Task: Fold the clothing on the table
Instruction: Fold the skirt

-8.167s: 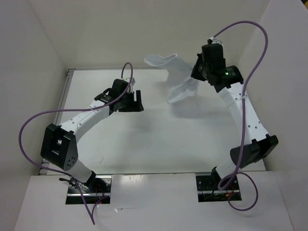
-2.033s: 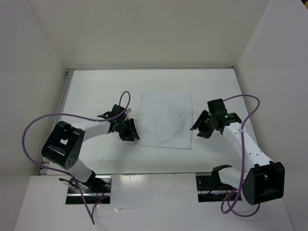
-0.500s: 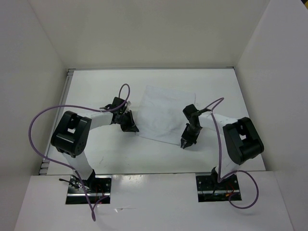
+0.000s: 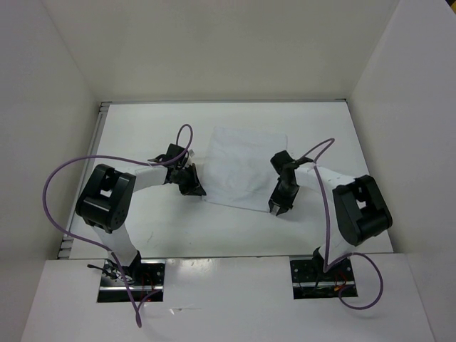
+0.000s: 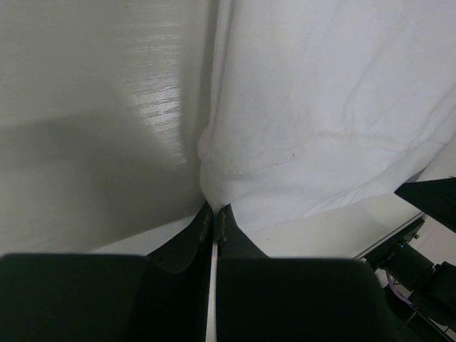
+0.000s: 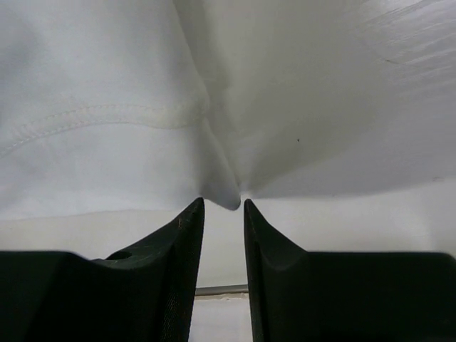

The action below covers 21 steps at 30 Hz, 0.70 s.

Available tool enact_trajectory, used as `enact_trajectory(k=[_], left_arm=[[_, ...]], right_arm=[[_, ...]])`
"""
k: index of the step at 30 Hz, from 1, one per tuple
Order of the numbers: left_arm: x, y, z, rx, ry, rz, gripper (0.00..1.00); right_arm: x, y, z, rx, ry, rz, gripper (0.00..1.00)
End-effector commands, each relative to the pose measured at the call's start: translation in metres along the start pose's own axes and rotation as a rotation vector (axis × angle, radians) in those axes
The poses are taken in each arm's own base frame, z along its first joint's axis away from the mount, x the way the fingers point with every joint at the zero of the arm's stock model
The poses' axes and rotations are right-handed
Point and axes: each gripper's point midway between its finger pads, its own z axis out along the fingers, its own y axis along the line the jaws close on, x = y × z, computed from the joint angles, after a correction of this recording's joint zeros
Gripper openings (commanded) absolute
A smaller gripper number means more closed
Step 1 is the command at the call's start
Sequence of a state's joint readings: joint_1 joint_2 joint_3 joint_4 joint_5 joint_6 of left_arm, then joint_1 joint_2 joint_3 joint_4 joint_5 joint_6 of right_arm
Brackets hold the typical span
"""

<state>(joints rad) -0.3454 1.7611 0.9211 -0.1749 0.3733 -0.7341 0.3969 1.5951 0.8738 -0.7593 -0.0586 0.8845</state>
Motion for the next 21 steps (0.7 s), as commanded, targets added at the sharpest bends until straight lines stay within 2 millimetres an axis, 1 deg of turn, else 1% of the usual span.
enact_trajectory(k=[1,3,4,5,6,7,10,11,15,17,19,20,21], left_arm=[[0.03,0.039,0.008,-0.129,0.089,-0.017,0.0],[0.03,0.039,0.008,-0.129,0.089,-0.017,0.0],[0.03,0.039,0.008,-0.129,0.089,-0.017,0.0],[0.03,0.039,0.008,-0.129,0.089,-0.017,0.0],[0.03,0.039,0.008,-0.129,0.089,-0.017,0.0],[0.03,0.039,0.008,-0.129,0.089,-0.017,0.0],[0.03,0.04,0.008,-0.128,0.09,-0.008,0.0],[0.03,0.04,0.008,-0.128,0.09,-0.008,0.0],[0.03,0.04,0.008,-0.128,0.09,-0.008,0.0],[0.03,0.04,0.008,-0.128,0.09,-0.008,0.0],[0.03,0.04,0.008,-0.128,0.09,-0.008,0.0],[0.03,0.04,0.008,-0.128,0.09,-0.008,0.0],[0.03,0.04,0.008,-0.128,0.09,-0.008,0.0]], right_arm=[[-0.021,0.011,-0.036,-0.037,-0.126,-0.012,0.35],[-0.023,0.015,-0.048,-0.064,-0.146,-0.013,0.35],[-0.023,0.015,-0.048,-0.064,-0.146,-0.013,0.35],[-0.027,0.013,-0.048,-0.056,-0.157,-0.002,0.35],[-0.029,0.015,-0.048,-0.066,-0.165,-0.002,0.35],[-0.029,0.01,-0.045,-0.054,-0.158,0.009,0.35],[-0.025,0.003,-0.034,-0.017,-0.13,0.001,0.35],[-0.023,-0.002,-0.028,0.008,-0.122,0.001,0.35],[-0.024,-0.005,-0.024,0.032,-0.121,0.002,0.35],[-0.024,-0.009,-0.016,0.056,-0.114,0.002,0.35],[-0.024,-0.008,-0.014,0.057,-0.113,0.002,0.35],[-0.022,-0.012,-0.009,0.074,-0.1,0.002,0.35],[-0.022,-0.012,-0.009,0.074,-0.1,0.002,0.35]])
